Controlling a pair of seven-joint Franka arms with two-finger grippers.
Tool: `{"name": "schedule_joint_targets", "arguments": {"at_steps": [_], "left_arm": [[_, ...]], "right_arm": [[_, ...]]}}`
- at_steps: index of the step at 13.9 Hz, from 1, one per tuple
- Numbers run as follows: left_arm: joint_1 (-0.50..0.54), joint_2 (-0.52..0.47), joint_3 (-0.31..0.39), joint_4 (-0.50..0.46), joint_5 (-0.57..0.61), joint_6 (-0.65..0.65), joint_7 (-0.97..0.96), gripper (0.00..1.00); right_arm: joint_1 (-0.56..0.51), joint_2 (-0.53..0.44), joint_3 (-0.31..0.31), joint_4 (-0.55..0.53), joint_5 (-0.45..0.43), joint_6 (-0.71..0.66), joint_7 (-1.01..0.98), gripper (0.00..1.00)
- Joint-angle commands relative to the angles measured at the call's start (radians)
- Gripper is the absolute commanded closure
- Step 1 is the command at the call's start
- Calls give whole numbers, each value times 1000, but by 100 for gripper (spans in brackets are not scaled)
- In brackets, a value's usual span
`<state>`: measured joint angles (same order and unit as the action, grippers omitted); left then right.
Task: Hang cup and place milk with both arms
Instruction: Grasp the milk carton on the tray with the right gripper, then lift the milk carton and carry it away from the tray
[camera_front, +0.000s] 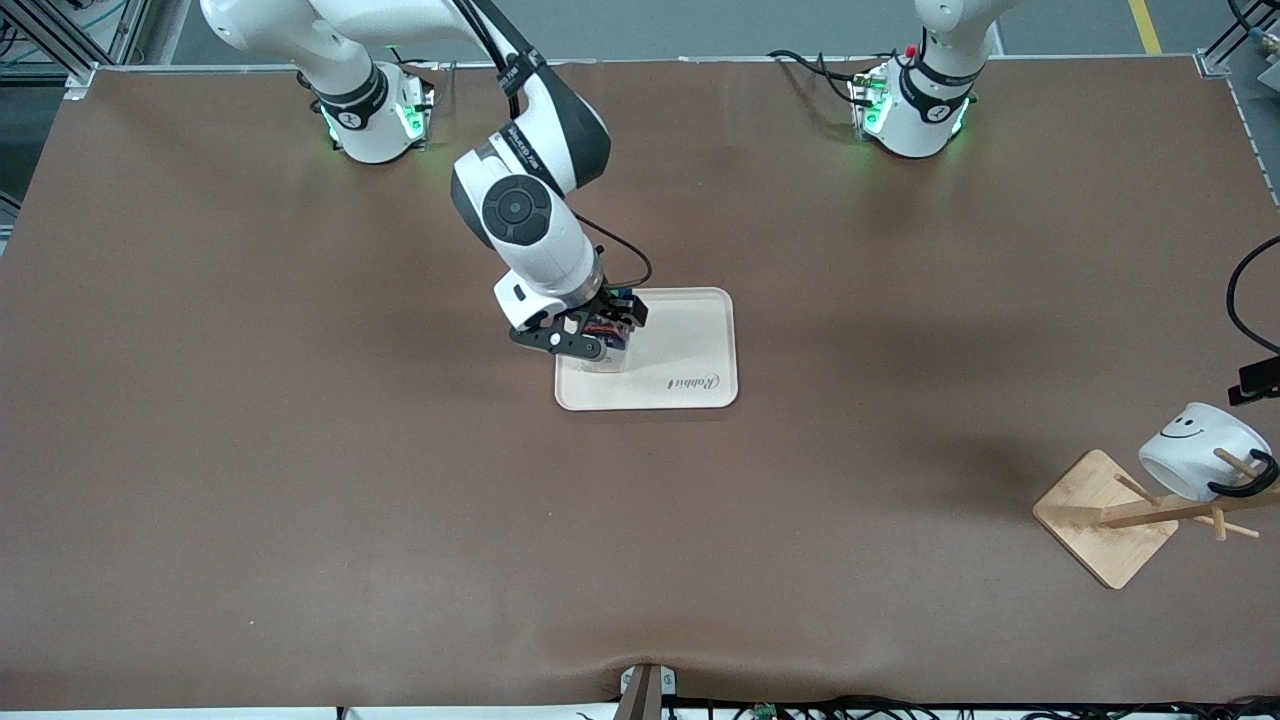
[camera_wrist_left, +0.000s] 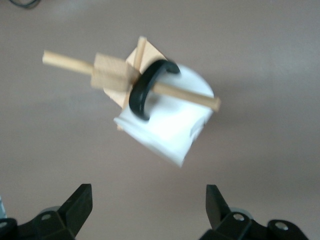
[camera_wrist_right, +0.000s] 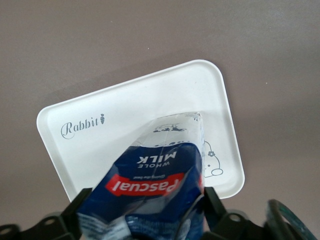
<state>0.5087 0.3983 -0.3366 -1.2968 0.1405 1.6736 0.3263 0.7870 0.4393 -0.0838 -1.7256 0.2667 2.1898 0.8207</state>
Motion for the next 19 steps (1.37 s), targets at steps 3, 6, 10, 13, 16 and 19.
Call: {"name": "schedule_joint_targets", "arguments": {"at_steps": [3, 6, 10, 13, 16, 19], "left_arm": [[2, -108, -41, -56, -15, -184, -182, 0], [4, -165, -65, -52, -42, -293, -245, 0], [-9, -168, -71, -45, -68, -298, -219, 0], [-32, -154, -87, -32, -61, -279, -220, 0], [-115, -161, -32, -38, -52, -204, -242, 0], [-313, -200, 218, -53, -125, -201, -240, 0]], "right_arm": [[8, -14, -11, 1, -20, -31, 75, 100], [-2, -40, -11, 108, -18, -231, 207, 100], [-93, -43, -17, 277, -26, -596, 195, 100], [-198, -108, -30, 241, -108, -604, 146, 100], [-334, -119, -31, 230, -133, -657, -41, 100], [-496, -151, -31, 154, -162, -663, -304, 100]]}}
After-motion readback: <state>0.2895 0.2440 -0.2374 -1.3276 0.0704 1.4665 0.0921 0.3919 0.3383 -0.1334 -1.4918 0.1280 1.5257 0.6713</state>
